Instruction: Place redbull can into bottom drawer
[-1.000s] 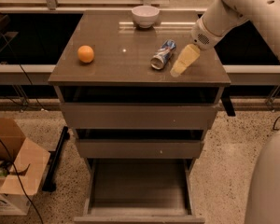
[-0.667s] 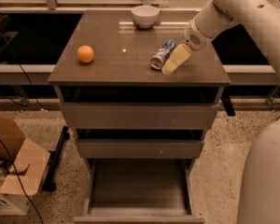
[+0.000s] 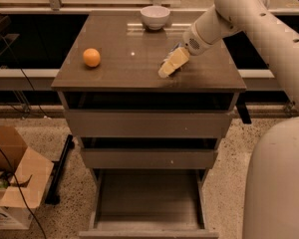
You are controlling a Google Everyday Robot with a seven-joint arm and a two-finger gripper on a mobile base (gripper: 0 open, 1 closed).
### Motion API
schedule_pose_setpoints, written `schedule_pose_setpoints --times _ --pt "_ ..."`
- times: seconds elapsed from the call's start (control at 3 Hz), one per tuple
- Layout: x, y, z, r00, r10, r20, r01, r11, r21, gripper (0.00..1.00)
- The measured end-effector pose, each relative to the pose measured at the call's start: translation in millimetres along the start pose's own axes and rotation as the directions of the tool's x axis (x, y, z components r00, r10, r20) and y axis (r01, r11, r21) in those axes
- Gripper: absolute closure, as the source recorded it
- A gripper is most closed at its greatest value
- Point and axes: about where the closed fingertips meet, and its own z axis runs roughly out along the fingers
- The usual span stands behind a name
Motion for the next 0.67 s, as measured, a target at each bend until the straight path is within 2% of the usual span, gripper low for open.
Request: schedule_pose_setpoints --times 0.67 --pt "-8.0 -6.2 23.3 0.997 0.045 0.069 -0.043 0.9988 -0.025 0.0"
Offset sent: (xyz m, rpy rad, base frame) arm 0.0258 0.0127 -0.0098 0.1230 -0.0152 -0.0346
